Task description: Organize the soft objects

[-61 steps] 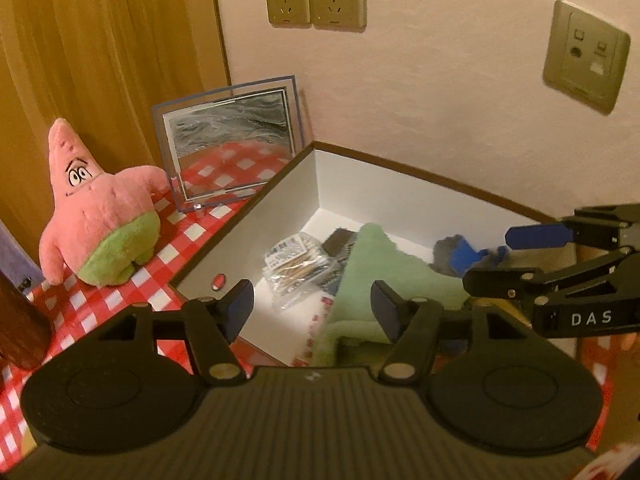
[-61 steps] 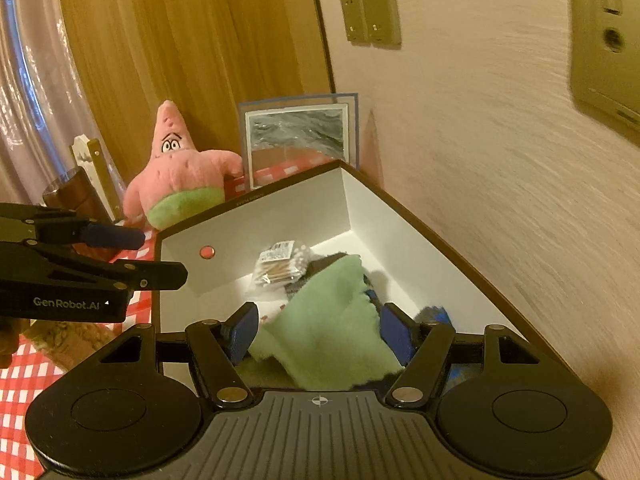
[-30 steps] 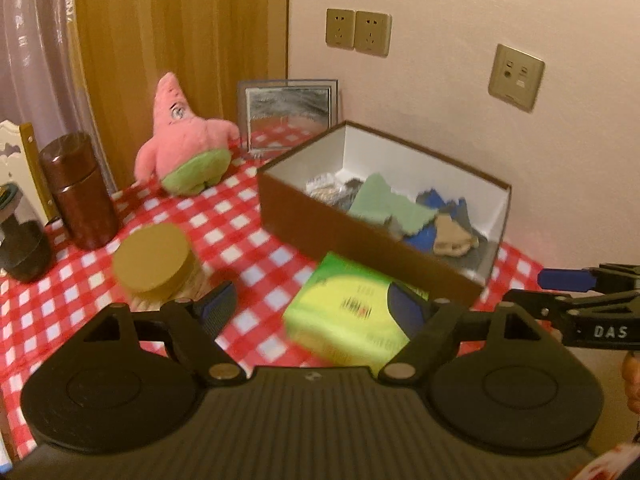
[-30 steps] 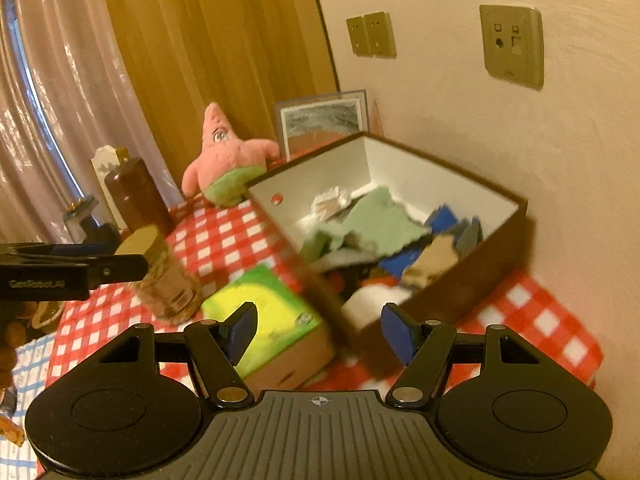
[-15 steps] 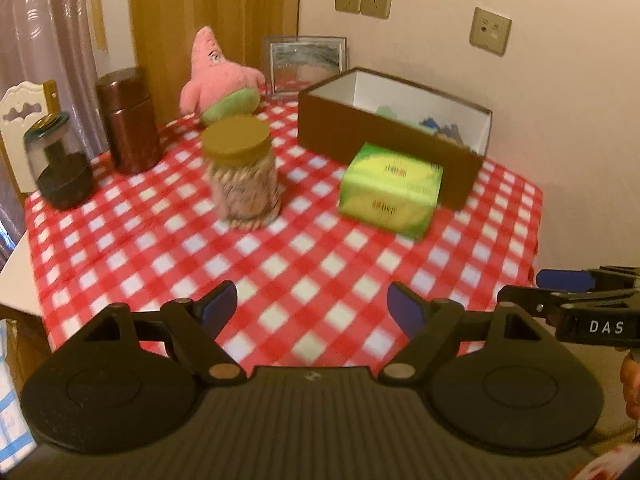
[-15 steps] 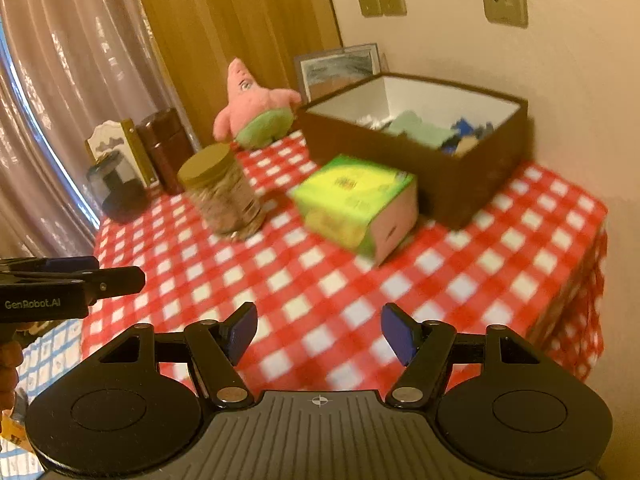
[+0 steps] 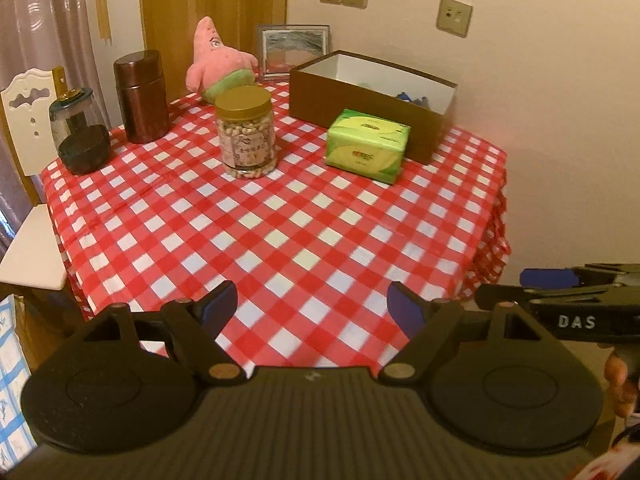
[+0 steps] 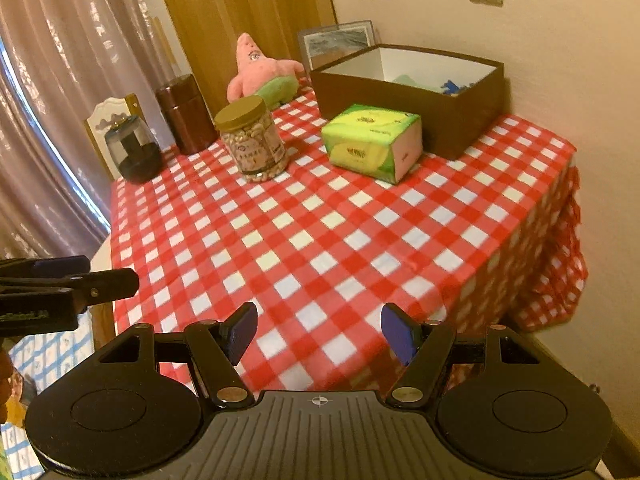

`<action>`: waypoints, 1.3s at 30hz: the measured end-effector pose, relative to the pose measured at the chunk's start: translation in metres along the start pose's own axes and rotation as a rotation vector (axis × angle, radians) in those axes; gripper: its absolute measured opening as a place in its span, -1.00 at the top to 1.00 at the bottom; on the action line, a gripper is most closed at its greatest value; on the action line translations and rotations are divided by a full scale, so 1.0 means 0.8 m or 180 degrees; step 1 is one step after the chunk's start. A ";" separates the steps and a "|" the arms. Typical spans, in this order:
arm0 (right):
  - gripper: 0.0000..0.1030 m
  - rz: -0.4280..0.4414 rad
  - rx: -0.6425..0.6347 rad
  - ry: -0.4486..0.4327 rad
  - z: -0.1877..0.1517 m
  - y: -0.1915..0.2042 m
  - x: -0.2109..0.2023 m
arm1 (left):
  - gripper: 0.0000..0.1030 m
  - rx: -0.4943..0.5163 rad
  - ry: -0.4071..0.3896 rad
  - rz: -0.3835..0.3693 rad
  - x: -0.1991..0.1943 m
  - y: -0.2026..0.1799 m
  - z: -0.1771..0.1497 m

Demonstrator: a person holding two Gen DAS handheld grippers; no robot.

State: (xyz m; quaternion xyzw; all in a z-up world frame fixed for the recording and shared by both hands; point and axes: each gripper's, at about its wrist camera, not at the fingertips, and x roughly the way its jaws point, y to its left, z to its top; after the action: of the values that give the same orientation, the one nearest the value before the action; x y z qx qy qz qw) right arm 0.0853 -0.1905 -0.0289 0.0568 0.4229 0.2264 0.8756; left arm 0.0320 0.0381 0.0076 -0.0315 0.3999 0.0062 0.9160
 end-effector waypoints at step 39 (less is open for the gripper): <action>-0.33 0.0150 -0.0091 0.0124 -0.017 -0.027 -0.050 | -0.57 -0.0046 0.0162 0.0043 -0.011 -0.064 -0.017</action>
State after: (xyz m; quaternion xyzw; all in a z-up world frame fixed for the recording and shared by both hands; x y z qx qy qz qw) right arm 0.0612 -0.2288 -0.0151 0.0498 0.4351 0.2540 0.8624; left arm 0.0179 -0.0135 0.0074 -0.0355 0.4233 0.0144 0.9052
